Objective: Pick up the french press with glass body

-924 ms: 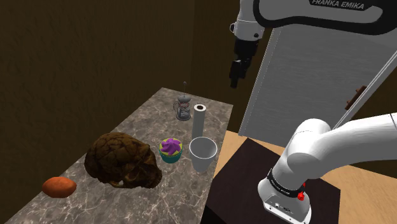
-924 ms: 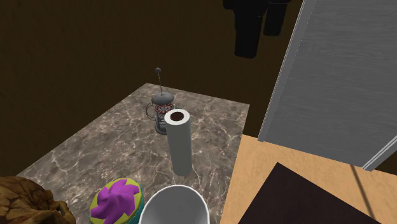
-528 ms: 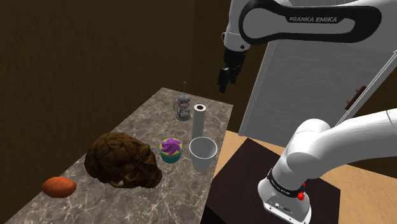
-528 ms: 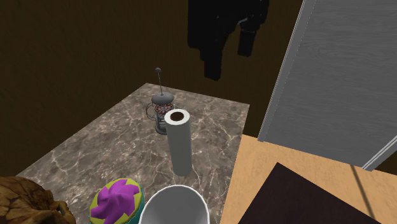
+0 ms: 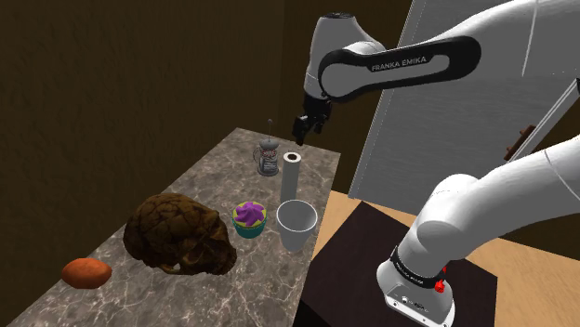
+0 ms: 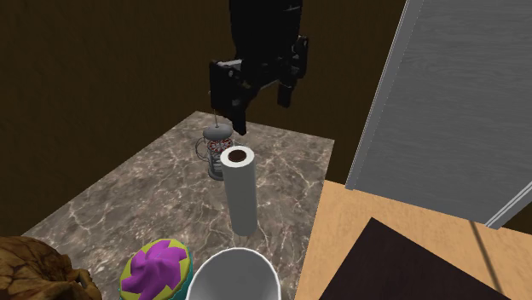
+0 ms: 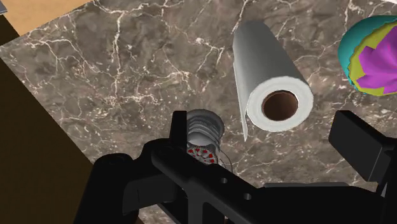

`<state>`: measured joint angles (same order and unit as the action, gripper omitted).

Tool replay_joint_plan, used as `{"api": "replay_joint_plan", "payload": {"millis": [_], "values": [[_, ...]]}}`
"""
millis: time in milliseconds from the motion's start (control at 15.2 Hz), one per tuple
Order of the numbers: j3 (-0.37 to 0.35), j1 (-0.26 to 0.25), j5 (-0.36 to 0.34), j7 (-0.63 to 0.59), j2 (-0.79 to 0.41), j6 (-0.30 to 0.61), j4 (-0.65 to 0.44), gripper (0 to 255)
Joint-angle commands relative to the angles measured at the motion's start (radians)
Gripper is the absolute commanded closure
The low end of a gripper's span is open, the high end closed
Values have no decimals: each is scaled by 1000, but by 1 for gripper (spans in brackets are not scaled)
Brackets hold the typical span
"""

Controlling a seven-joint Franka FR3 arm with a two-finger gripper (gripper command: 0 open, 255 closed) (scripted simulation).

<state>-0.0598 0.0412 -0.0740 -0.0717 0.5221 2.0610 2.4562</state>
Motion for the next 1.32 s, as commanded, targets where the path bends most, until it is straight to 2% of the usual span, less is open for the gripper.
{"api": "replay_joint_plan", "payload": {"millis": [0, 330, 660, 1056, 1254], "values": [[-8, 14, -14, -36, -61, 99, 10, 0], [-32, 54, -69, -140, -230, 299, -17, 0], [-52, 99, -165, -272, -414, 463, -89, 0], [-35, 121, -332, -468, -638, 599, -233, 0], [-28, 117, -353, -490, -661, 623, -230, 0]]}}
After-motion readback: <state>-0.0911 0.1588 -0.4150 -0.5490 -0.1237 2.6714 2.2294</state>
